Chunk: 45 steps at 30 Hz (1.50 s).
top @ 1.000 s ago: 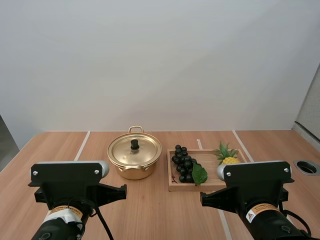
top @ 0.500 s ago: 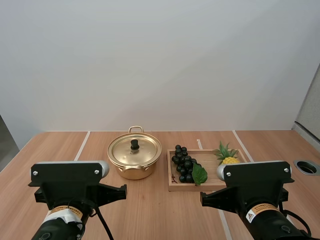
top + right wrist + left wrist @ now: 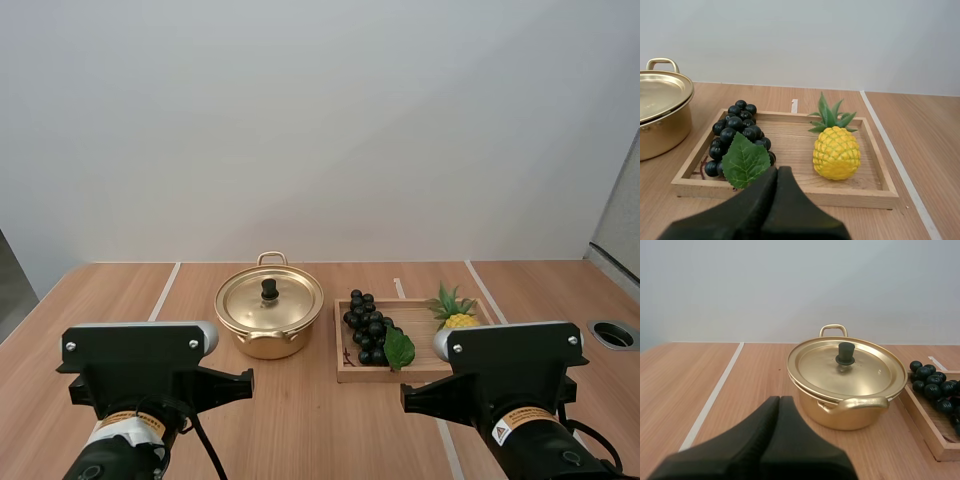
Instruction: Open the pot, put the pineapple inside, and close it
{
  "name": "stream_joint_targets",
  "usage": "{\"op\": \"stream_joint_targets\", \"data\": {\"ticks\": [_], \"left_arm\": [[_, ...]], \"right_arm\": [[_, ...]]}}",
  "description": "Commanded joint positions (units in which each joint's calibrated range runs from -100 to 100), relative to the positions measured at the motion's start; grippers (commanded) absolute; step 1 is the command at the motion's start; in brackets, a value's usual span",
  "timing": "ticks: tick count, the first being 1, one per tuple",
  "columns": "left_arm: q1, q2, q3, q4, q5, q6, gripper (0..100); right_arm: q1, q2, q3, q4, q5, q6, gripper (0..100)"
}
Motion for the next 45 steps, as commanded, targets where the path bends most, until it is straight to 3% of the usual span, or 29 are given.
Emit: {"op": "stream_joint_targets", "data": {"ticks": [1,4,6,9,13,15,22,25,31,32,35,40,45], "left_arm": [[-0.04,-0.36,0.14,0.00,-1.79,-0.53,0],[-0.04,-0.36,0.14,0.00,-8.68,-0.53,0],[-0.04,-0.36,0.14,0.00,-17.58,-0.33,0],[-0.04,-0.36,0.14,0.00,-35.89,1.54,0],[-0.04,-0.36,0.14,0.00,-55.28,10.65,0],[-0.04,-0.36,0.14,0.00,-61.10,12.71,0],[-0.04,-0.36,0.14,0.00,-68.37,12.94,0],[-0.04,-0.36,0.14,0.00,-72.20,13.31,0],[-0.12,-0.36,-0.36,0.00,-83.02,13.85,0],[-0.12,-0.36,-1.28,0.00,-83.25,13.17,0],[-0.12,-0.36,-5.26,0.00,-82.71,10.49,0],[-0.12,-0.30,-16.11,0.00,-80.74,6.86,0],[-0.12,5.44,-32.39,0.00,-58.81,6.86,0]], "right_arm": [[-0.10,-0.29,0.00,0.12,-0.95,-0.40,0],[0.05,-0.29,0.00,0.32,-1.23,-0.40,0],[0.19,-0.29,0.00,2.10,-3.78,-0.40,0],[0.25,-0.29,0.00,-1.36,-13.42,-0.40,0],[0.25,-0.29,0.00,-10.37,-33.58,-0.40,0],[0.25,-0.29,0.00,-11.86,-46.80,-0.40,0],[0.25,-0.29,0.00,-10.87,-93.32,-2.41,0],[0.25,-0.29,0.00,-5.14,-105.48,-7.27,0],[0.25,-0.29,-4.87,21.34,-105.44,-10.77,0],[0.25,-0.29,-6.84,23.41,-105.30,-12.18,0],[0.25,-0.29,-13.94,24.79,-99.44,-18.99,0],[0.25,2.65,-26.48,26.54,-84.29,-22.00,0],[0.25,8.10,-38.92,27.13,-73.73,-24.03,0]]}}
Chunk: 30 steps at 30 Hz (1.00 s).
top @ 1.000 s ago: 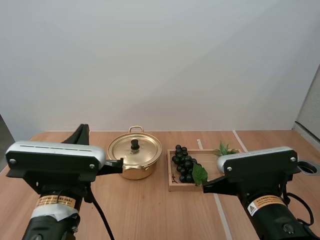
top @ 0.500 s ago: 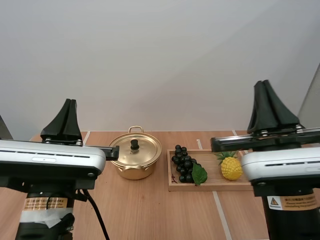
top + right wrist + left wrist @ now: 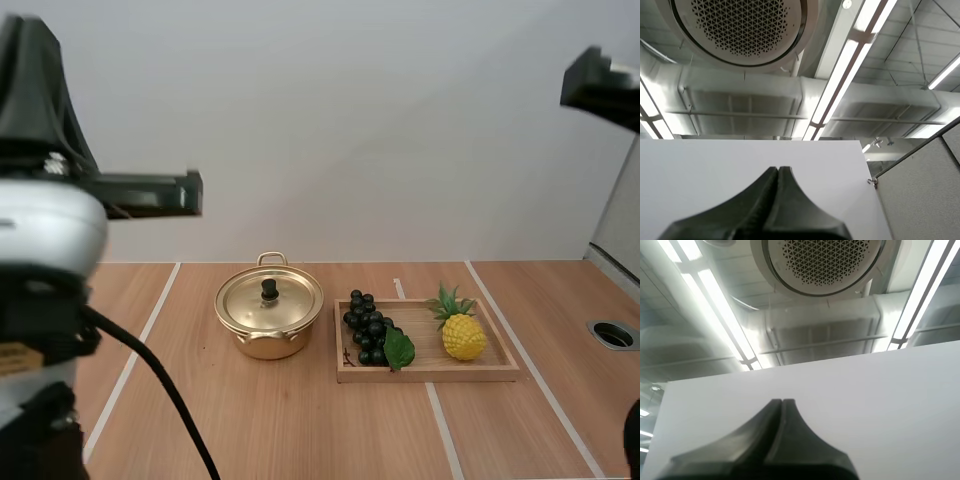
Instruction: Open the pot, put the pineapple inside, and close it
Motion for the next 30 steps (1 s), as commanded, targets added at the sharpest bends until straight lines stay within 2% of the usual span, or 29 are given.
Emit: {"op": "stream_joint_targets", "data": {"ticks": [1,8,13,19,21,25,27,30], "left_arm": [[-0.12,3.85,-8.88,0.00,12.02,-0.60,0],[-0.12,15.14,-28.65,0.00,16.98,-0.60,0],[-0.12,23.21,-43.14,0.00,44.00,-0.50,0],[-0.12,34.25,-57.03,0.00,70.33,0.17,0],[-0.12,37.90,-60.41,0.00,79.79,0.17,0],[-0.12,42.73,-62.30,0.00,92.59,0.17,0],[-0.12,44.94,-62.30,0.00,96.56,0.17,0],[-0.12,47.88,-62.30,0.00,100.14,0.17,0]], "right_arm": [[0.03,2.96,-7.08,0.27,6.86,-1.50,0],[-0.28,10.51,-22.37,0.27,26.54,-8.13,0],[-1.77,16.89,-32.12,0.27,39.47,-8.36,0],[-4.21,27.15,-43.78,-2.41,65.20,-7.70,0],[-5.16,30.68,-46.97,-6.05,73.55,-4.11,0],[-6.64,36.06,-51.65,-19.77,90.10,12.51,0],[-6.89,38.53,-53.30,-27.11,99.81,18.55,0],[-6.89,42.08,-53.69,-32.95,112.36,21.30,0]]}}
